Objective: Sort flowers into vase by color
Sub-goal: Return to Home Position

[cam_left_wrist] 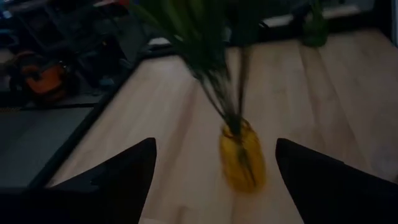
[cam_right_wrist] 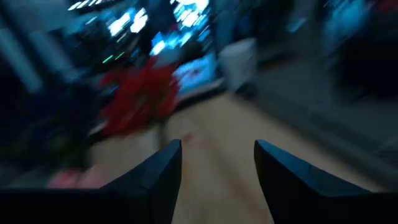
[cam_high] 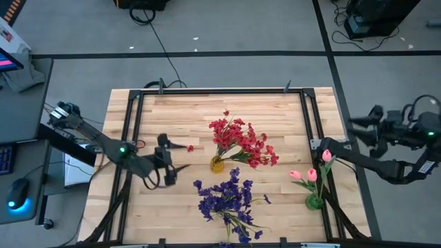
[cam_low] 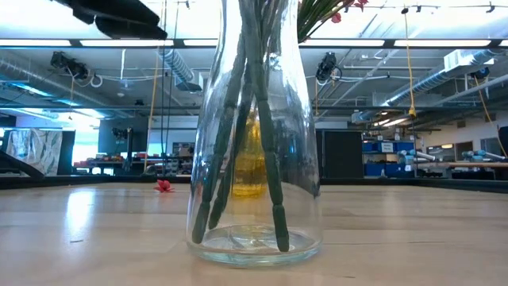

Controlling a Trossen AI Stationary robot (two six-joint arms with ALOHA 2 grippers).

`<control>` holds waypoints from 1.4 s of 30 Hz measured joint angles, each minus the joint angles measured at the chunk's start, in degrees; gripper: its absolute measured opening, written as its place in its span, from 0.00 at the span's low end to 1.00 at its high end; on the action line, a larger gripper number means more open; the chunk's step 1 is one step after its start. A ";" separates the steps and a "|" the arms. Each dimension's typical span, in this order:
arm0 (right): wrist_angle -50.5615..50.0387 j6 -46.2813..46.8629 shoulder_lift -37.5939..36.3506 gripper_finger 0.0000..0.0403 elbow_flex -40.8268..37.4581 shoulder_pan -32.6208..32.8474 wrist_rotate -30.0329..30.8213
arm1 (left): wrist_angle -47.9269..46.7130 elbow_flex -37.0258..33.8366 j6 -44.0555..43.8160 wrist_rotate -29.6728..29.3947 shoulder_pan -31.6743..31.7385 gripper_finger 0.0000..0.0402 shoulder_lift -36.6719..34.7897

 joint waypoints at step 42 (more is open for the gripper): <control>11.23 15.12 -3.27 0.37 -19.77 59.30 43.86 | 17.02 -24.33 13.13 23.65 21.35 0.83 -25.69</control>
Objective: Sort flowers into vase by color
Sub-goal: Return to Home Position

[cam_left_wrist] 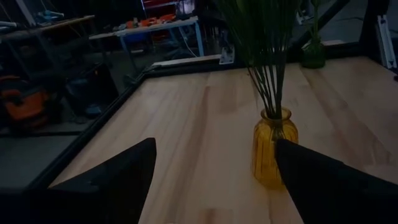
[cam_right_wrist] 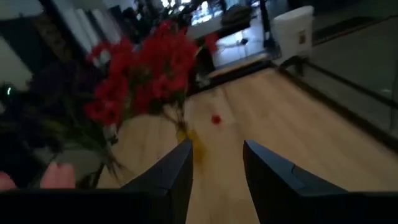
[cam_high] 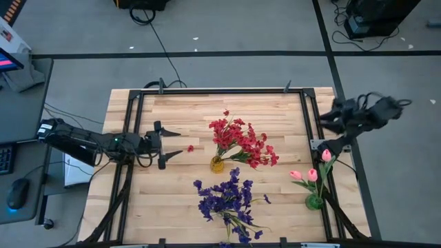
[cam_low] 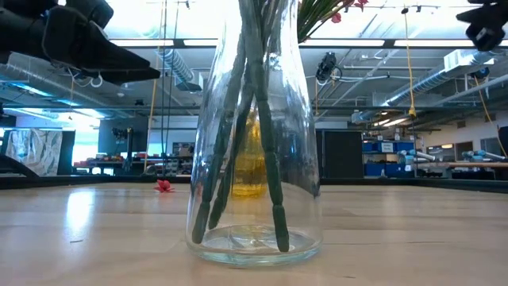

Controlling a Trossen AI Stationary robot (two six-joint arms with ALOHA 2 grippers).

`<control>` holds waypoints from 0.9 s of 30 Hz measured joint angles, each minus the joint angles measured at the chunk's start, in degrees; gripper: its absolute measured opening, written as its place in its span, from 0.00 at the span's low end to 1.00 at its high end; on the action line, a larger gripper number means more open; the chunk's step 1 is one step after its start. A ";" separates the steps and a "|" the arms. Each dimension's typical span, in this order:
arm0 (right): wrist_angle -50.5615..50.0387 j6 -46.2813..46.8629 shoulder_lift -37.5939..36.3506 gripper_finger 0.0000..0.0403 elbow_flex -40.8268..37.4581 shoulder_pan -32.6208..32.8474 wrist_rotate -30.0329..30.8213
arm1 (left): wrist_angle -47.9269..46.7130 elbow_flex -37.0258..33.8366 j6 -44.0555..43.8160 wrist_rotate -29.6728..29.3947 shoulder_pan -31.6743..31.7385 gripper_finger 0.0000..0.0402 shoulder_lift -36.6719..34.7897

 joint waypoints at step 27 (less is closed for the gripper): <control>20.61 -1.03 -3.81 0.37 -19.87 2.30 2.44 | -0.27 0.00 -4.53 0.00 -0.02 0.83 0.50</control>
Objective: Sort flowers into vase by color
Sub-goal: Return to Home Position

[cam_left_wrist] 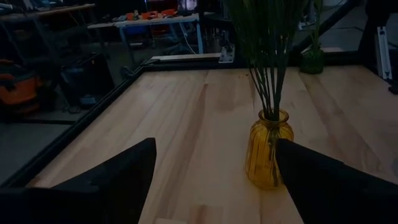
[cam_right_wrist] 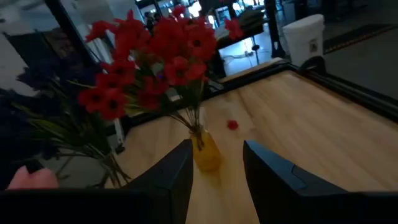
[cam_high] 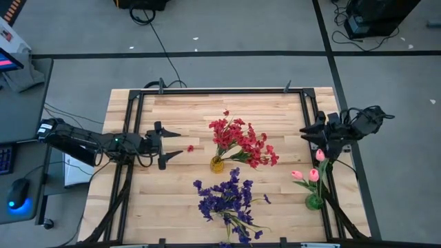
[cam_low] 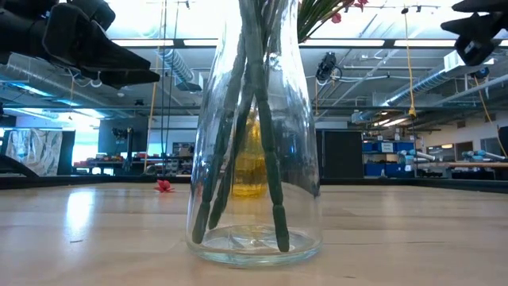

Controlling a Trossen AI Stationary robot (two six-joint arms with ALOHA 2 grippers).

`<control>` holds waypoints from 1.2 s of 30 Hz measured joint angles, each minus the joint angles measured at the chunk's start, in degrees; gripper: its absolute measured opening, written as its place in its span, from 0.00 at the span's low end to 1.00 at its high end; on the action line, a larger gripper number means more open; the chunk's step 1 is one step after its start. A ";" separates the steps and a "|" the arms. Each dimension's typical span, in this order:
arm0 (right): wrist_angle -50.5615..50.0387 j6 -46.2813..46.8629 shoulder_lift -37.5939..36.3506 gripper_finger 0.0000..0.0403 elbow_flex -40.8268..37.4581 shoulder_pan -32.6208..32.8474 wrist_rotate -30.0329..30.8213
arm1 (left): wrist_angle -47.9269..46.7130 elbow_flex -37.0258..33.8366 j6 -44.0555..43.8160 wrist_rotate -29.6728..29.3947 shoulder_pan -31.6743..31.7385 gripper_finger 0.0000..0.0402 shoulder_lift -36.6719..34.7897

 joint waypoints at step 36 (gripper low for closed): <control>19.17 -4.02 0.01 0.27 -4.21 -0.13 -19.44 | 0.92 0.00 -7.11 0.00 0.00 0.83 0.01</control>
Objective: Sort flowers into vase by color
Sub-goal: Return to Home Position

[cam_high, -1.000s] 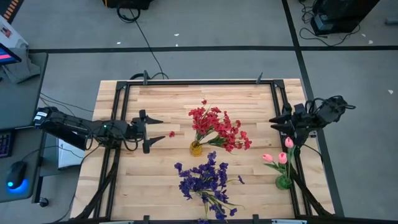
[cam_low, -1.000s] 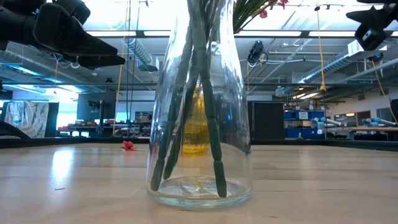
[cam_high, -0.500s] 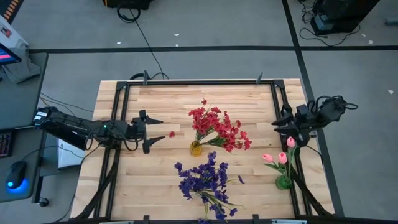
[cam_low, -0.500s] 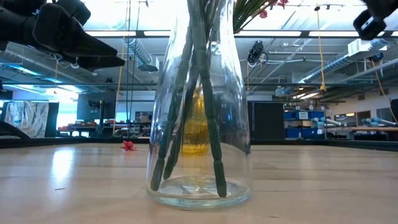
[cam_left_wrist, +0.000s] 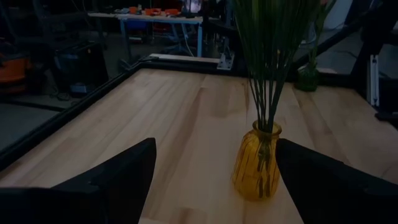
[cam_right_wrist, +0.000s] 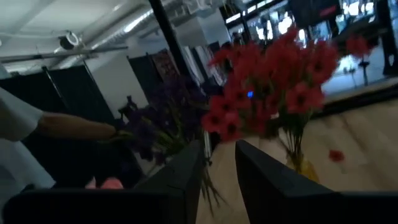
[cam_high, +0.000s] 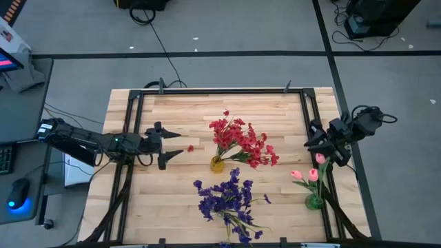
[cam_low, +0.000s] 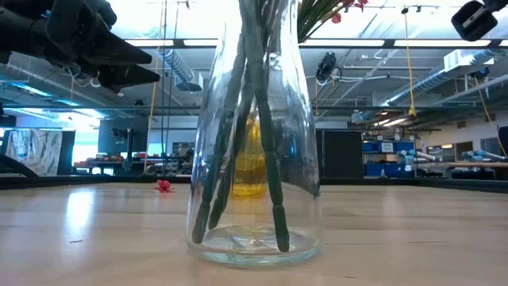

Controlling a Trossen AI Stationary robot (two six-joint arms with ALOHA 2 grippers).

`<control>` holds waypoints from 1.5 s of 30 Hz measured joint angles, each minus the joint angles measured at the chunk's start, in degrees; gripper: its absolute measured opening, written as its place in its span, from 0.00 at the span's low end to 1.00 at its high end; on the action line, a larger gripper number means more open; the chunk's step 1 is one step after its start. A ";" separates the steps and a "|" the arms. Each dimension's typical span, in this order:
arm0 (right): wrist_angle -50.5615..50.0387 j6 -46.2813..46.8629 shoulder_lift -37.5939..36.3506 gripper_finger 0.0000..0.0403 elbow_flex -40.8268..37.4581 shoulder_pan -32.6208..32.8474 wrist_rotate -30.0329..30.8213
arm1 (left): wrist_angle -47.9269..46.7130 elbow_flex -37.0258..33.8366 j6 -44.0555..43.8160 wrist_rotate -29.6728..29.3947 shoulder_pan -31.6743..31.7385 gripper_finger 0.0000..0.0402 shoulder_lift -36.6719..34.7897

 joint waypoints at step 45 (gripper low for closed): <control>10.31 6.98 0.37 0.22 -22.86 -43.50 -22.03 | 13.60 0.00 -0.89 3.08 0.00 0.83 20.73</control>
